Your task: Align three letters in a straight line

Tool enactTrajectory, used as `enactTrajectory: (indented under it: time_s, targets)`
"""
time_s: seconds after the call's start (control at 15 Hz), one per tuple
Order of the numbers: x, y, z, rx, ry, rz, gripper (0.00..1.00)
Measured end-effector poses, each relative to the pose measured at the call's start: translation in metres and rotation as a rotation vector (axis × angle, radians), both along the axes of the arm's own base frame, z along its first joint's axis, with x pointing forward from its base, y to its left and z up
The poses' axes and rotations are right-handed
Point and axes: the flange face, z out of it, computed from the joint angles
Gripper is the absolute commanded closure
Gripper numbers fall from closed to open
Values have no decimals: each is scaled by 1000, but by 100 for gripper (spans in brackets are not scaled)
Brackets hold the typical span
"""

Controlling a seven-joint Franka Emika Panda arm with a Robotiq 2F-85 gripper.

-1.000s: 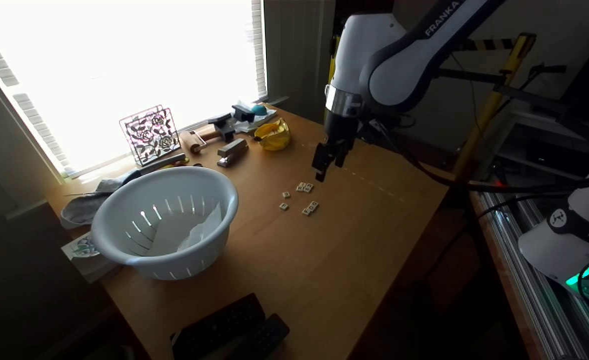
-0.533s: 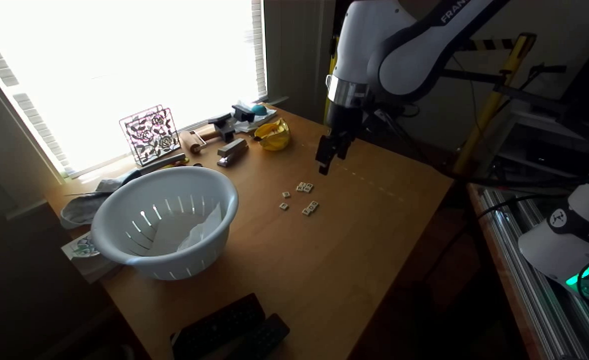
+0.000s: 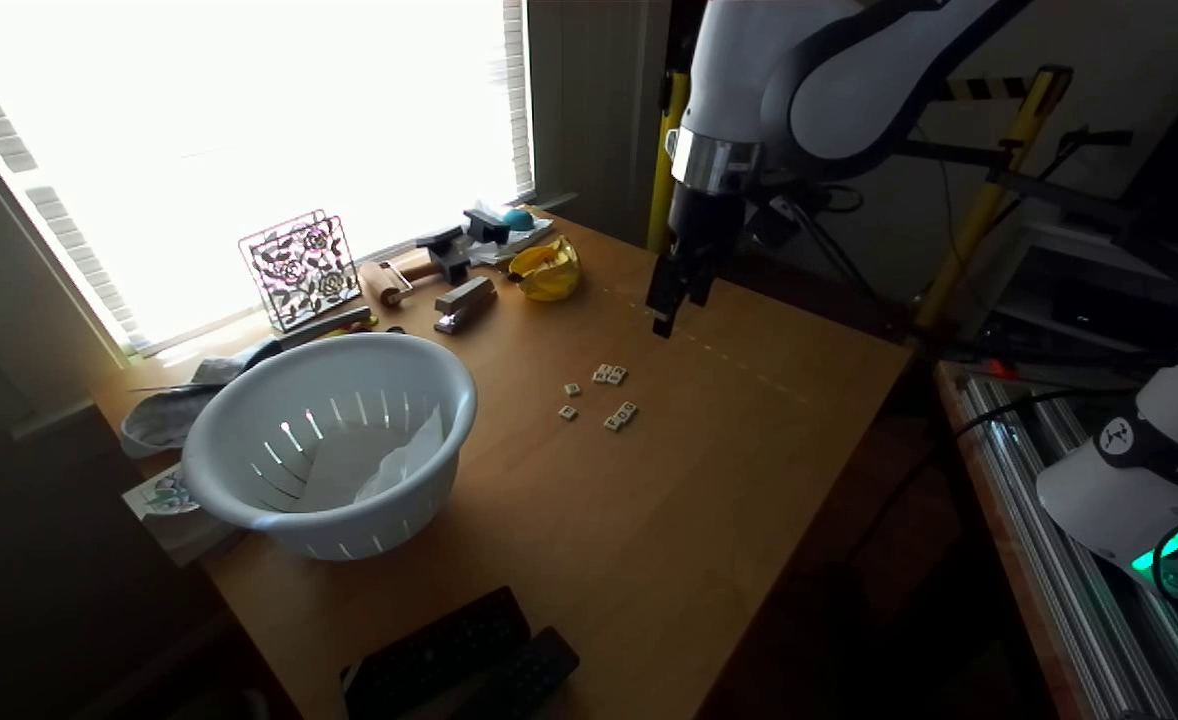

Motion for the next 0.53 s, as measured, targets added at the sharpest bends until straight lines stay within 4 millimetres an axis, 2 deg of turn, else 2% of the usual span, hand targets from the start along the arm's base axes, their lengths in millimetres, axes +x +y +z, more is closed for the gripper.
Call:
enactTrajectory:
  time_s: [0.53]
  targets:
    - [-3,1,2,1,3,-4,0]
